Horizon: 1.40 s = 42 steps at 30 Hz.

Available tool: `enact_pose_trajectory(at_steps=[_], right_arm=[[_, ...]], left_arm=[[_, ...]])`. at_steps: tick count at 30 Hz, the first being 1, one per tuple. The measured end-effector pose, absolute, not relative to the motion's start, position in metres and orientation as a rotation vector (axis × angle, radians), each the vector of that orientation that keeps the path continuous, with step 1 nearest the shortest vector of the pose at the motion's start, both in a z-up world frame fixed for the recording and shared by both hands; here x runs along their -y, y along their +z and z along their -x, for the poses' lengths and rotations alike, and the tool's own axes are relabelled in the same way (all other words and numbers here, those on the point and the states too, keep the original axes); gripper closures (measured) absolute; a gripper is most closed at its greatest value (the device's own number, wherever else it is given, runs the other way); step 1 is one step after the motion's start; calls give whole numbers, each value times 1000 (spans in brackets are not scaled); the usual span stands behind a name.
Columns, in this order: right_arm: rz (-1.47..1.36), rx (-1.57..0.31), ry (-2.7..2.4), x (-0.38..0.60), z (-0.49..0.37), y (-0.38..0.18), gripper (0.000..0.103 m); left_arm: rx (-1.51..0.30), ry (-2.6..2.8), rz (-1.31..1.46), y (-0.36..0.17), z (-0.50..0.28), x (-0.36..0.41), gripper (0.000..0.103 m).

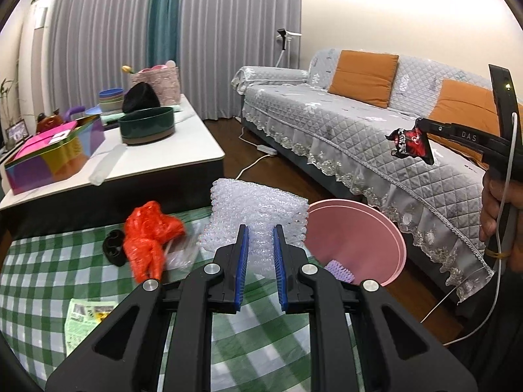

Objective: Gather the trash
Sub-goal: 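Carry bubble wrap in left tool and red-black wrapper in right tool over pink bin, then open left tool over pink bin while right tool releases red-black wrapper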

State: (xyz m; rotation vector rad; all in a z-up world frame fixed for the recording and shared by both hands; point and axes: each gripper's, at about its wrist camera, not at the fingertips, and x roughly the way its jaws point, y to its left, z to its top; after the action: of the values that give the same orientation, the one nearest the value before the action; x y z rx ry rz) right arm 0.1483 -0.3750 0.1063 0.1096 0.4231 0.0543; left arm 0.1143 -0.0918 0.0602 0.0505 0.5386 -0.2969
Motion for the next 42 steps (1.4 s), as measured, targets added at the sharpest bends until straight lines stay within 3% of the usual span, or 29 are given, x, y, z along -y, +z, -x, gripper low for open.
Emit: enact_pose_trajectory(at_steps=[42], right_arm=[[-79, -505, -48, 401, -181, 78, 102]], left_arm=[[-570, -473, -115, 38, -171, 203, 88]])
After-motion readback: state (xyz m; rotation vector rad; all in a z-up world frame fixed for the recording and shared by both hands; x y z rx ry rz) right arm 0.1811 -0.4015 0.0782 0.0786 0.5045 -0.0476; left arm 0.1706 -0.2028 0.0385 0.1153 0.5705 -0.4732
